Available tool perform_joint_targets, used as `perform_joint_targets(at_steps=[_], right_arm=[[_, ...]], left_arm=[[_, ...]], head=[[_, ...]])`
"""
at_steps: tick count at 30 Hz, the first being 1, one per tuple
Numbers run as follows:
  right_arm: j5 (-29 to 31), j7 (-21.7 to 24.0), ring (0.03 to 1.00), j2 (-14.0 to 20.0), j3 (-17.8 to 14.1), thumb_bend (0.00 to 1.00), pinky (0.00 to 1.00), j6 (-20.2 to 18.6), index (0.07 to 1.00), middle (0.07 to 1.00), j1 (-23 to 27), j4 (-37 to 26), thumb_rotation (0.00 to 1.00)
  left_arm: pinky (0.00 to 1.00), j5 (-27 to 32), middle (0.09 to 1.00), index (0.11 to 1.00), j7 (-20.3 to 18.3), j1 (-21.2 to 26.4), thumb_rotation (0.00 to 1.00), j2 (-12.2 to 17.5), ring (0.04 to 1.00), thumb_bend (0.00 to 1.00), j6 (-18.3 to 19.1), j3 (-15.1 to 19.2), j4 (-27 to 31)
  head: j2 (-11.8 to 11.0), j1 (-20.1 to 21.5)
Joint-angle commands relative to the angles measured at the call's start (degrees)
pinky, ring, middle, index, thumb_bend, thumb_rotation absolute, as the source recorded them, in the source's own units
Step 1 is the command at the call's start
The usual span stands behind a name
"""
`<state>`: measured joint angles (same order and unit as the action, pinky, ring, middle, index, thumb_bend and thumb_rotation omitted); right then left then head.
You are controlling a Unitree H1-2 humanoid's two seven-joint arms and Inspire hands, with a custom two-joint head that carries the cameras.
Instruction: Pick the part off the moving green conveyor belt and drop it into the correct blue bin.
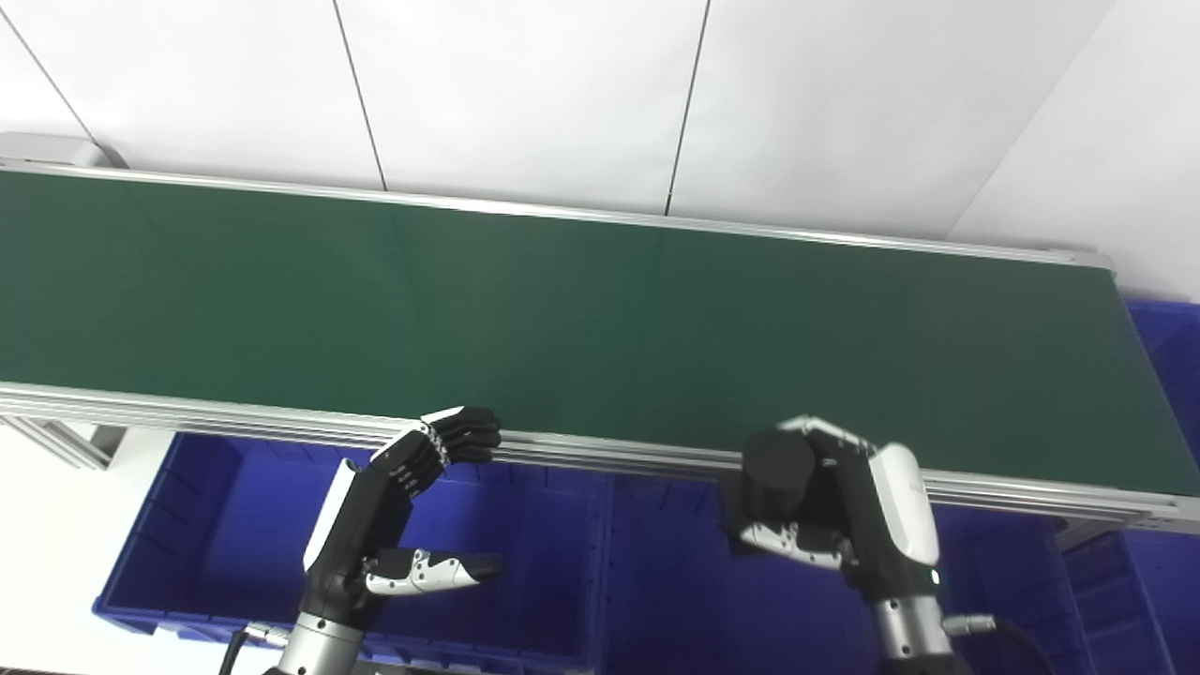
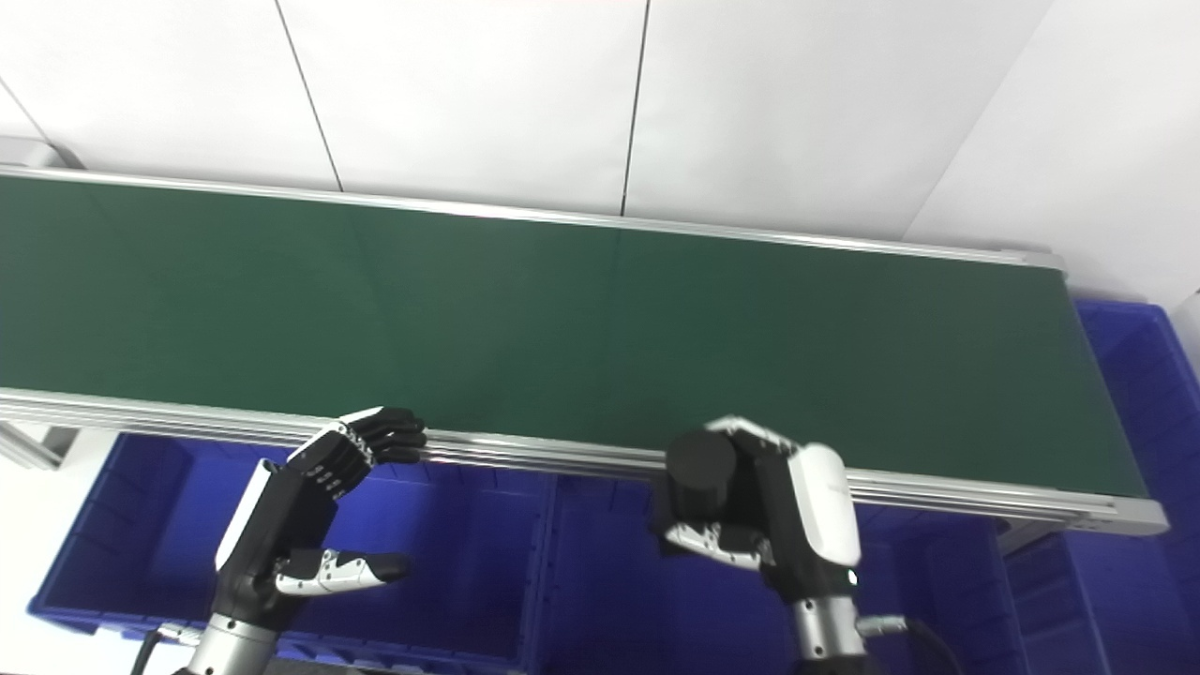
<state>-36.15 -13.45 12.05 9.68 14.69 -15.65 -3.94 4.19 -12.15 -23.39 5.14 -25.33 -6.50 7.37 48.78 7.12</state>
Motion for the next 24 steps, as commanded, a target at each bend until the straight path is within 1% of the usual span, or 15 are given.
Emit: perform_joint_targets(at_steps=[1,7,8,10,15,17,19,20,21,23,24], right_arm=[[-0.53,-3.02,0.521,0.23,-1.14,0.51,0.47,3.2,0.518,0.473,0.19,0.44,0.0],[-1.18,-5.68,0.511,0.78,-3.03,0.51,0.47,2.8,0.521,0.467,0.04,7.63,0.0],[-1.48,-5.87,0.512,0.86,-3.22,0.51,0.47,2.19,0.522,0.467,0.08,8.71,0.0],[-1.83,-5.9,0.525,0.73,-3.49,0.51,0.48,1.06,0.519,0.472,0.14,9.89,0.0],[-1.32,-6.07,0.548,1.0,-3.94,0.51,0.5,0.53,0.514,0.479,0.92,14.92,0.0],[-1.12,-5.78,0.558,0.97,-4.16,0.51,0.51,-0.46,0.513,0.481,1.02,15.97,0.0],[-0.08,-4.76,0.591,0.91,-4.47,0.51,0.54,-1.33,0.507,0.488,0.8,16.2,0.0],[0.6,-4.16,0.646,0.9,-4.57,0.5,0.58,-1.64,0.502,0.616,0.66,16.12,0.09],[1.16,-3.77,0.676,0.94,-4.6,0.5,0.61,-1.74,0.501,0.669,0.51,16.05,0.12],[2.78,-2.57,0.728,1.01,-4.82,0.49,0.65,-1.83,0.5,0.733,-0.07,15.4,0.15],[3.76,-2.17,0.79,1.04,-4.96,0.5,0.7,-1.43,0.7,0.789,-0.35,15.17,0.48]], left_arm=[[0.68,0.6,0.749,0.741,-1.37,0.58,0.32,-0.37,0.721,0.94,-1.6,0.53,1.06],[0.69,1.0,0.746,0.737,-2.16,0.52,0.32,-0.68,0.718,0.96,-1.6,1.39,0.95],[0.69,1.06,0.746,0.736,-2.29,0.51,0.32,-0.81,0.718,0.96,-1.6,1.57,0.85],[0.68,0.98,0.744,0.734,-2.6,0.54,0.33,-1.06,0.717,0.96,-1.57,1.96,0.74],[0.68,1.32,0.744,0.736,-3.67,0.63,0.32,-1.36,0.716,0.95,-1.6,2.77,0.58],[0.68,1.36,0.743,0.735,-4.01,0.7,0.32,-1.47,0.714,0.95,-1.6,3.1,0.57],[0.68,1.53,0.745,0.733,-4.37,0.76,0.32,-1.47,0.716,0.95,-1.6,3.36,0.51],[0.68,1.63,0.746,0.735,-4.56,0.8,0.32,-1.47,0.718,0.95,-1.6,3.49,0.46],[0.68,1.62,0.746,0.735,-4.69,0.84,0.32,-1.46,0.718,0.95,-1.6,3.62,0.42],[0.68,1.61,0.745,0.735,-4.94,0.98,0.32,-1.69,0.717,0.95,-1.6,3.95,0.26],[0.68,1.77,0.746,0.738,-5.22,1.1,0.33,-1.72,0.716,0.94,-1.6,4.04,0.15]], head=[[0.0,-0.06],[-0.32,0.18],[-0.37,0.22],[-0.43,0.28],[-0.52,0.39],[-0.58,0.57],[-0.62,0.8],[-0.63,0.85],[-0.67,0.9],[-0.7,0.92],[-0.71,0.94]])
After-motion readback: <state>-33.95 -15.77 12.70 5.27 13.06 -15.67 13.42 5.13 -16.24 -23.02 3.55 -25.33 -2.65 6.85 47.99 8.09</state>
